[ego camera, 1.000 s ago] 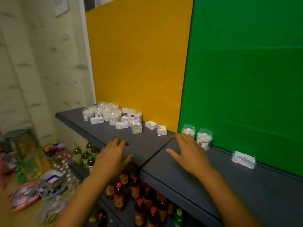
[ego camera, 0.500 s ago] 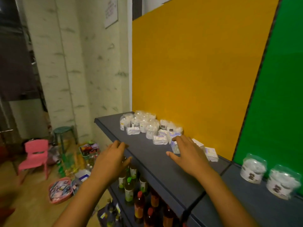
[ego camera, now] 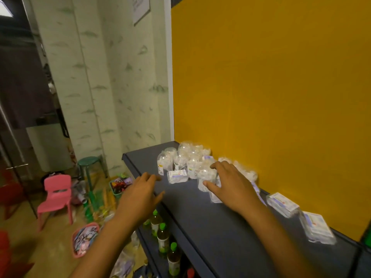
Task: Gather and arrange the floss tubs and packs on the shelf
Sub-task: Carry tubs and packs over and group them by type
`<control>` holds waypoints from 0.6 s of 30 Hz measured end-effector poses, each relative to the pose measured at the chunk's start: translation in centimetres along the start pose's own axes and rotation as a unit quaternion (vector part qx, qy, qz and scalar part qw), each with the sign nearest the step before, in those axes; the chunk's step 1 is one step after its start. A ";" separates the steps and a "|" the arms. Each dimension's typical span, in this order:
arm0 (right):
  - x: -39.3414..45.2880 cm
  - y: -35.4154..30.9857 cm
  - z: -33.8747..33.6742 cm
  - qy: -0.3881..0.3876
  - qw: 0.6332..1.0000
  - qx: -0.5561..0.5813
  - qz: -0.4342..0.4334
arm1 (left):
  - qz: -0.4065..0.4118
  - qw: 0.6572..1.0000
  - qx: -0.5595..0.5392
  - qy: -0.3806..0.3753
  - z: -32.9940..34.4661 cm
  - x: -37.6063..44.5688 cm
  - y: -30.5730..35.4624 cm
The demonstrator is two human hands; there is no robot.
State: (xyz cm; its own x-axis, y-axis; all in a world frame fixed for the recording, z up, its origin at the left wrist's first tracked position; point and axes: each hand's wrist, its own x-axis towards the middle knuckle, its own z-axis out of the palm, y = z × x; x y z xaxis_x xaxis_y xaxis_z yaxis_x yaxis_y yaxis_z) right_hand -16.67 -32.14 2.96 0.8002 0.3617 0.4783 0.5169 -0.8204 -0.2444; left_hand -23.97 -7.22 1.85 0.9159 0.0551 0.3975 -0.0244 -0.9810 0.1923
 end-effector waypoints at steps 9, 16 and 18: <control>3.0 0.5 3.2 -0.021 0.998 -0.042 0.034 | 0.007 0.998 -0.051 -0.018 3.3 5.0 -3.5; 6.1 -0.2 4.6 0.006 0.995 -0.066 0.080 | 0.049 0.995 -0.084 -0.027 4.5 10.6 -6.4; 7.2 -0.7 4.9 0.017 0.992 -0.073 0.099 | 0.073 0.992 -0.095 -0.027 4.5 12.7 -7.8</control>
State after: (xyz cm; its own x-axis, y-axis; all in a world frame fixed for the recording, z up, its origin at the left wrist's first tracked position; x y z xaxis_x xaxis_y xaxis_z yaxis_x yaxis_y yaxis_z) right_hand -9.81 -26.75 2.41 0.8701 0.1736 0.4613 0.2988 -0.9301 -0.2136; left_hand -10.37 0.29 1.34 0.9173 -0.0992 0.3857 -0.2280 -0.9248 0.3046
